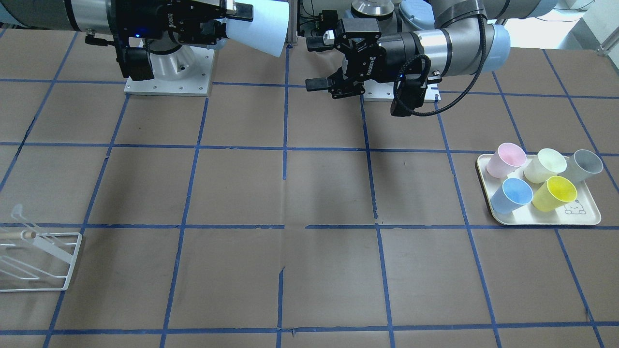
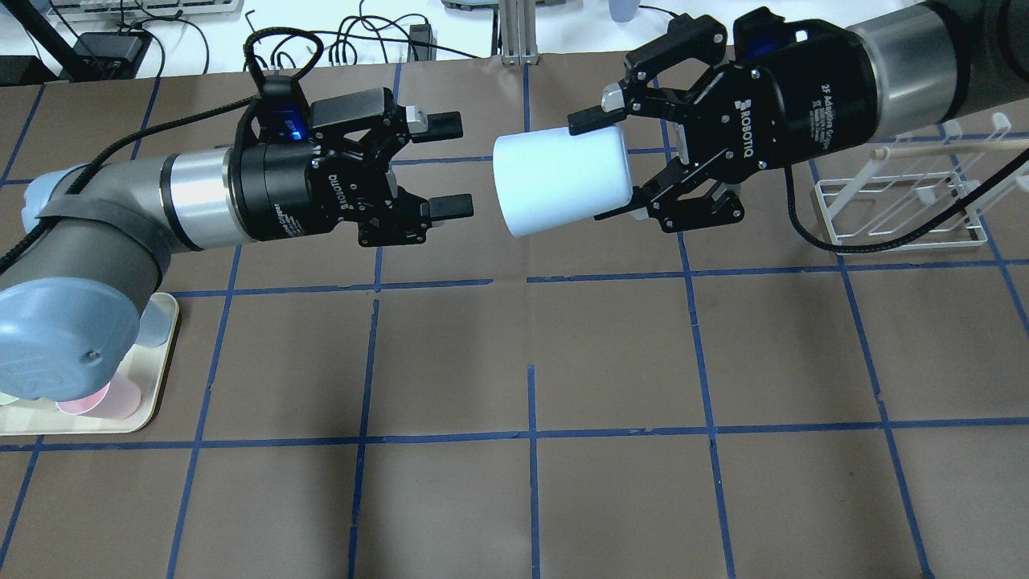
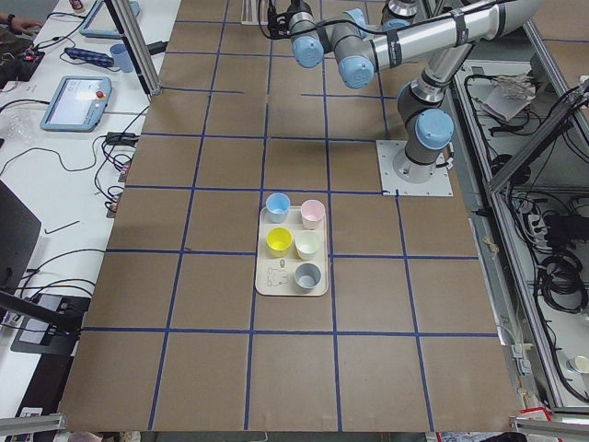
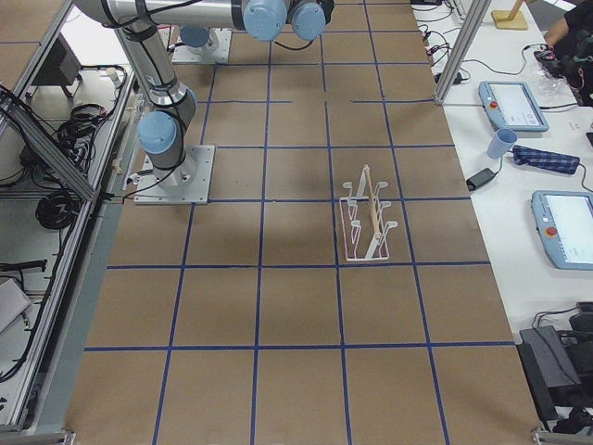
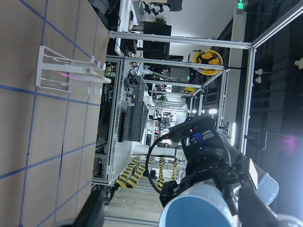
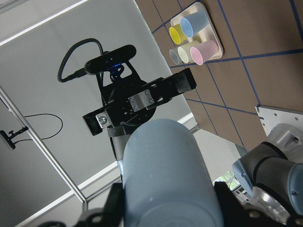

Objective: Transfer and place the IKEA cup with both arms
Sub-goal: 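Carry the cup toward the left gripper while the left arm reaches toward it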

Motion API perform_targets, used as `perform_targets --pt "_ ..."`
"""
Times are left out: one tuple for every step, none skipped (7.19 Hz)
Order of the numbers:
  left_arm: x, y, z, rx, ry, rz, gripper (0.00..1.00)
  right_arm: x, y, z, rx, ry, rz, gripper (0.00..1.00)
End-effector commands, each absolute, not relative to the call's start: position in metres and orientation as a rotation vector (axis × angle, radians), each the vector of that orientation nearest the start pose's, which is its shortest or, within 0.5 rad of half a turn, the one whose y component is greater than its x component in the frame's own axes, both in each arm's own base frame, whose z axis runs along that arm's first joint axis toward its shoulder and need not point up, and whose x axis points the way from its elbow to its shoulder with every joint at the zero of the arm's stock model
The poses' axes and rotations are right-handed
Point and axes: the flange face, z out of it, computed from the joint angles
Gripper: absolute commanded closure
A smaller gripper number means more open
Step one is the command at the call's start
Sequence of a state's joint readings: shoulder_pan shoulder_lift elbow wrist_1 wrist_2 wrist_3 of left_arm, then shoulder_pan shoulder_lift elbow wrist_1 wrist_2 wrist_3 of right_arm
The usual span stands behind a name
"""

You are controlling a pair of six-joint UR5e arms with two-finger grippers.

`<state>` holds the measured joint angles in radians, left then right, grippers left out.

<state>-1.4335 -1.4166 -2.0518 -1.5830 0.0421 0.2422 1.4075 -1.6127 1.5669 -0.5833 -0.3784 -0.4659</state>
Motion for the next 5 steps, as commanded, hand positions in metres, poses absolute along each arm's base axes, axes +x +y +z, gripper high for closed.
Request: perform_targets --pt "-0.175 -0.418 0.396 0.168 -1.558 0.058 0.0 0.16 -0.435 0.504 0.329 1.772 0.457 0.61" --pt "-0.176 -0.415 0.393 0.162 -1.554 0.065 0.0 0.16 -0.435 0.507 0.322 1.773 0.442 0.61" --pt "-0.18 -0.413 0.401 0.158 -1.487 0.08 0.0 0.16 -0.436 0.506 0.322 1.773 0.439 0.6" --pt "-0.182 -0.41 0.403 0.152 -1.477 0.083 0.0 0.161 -0.435 0.506 0.324 1.771 0.442 0.6" --pt "-0.183 -0.407 0.401 0.155 -1.475 0.078 0.0 0.163 -0.438 0.506 0.329 1.756 0.429 0.6"
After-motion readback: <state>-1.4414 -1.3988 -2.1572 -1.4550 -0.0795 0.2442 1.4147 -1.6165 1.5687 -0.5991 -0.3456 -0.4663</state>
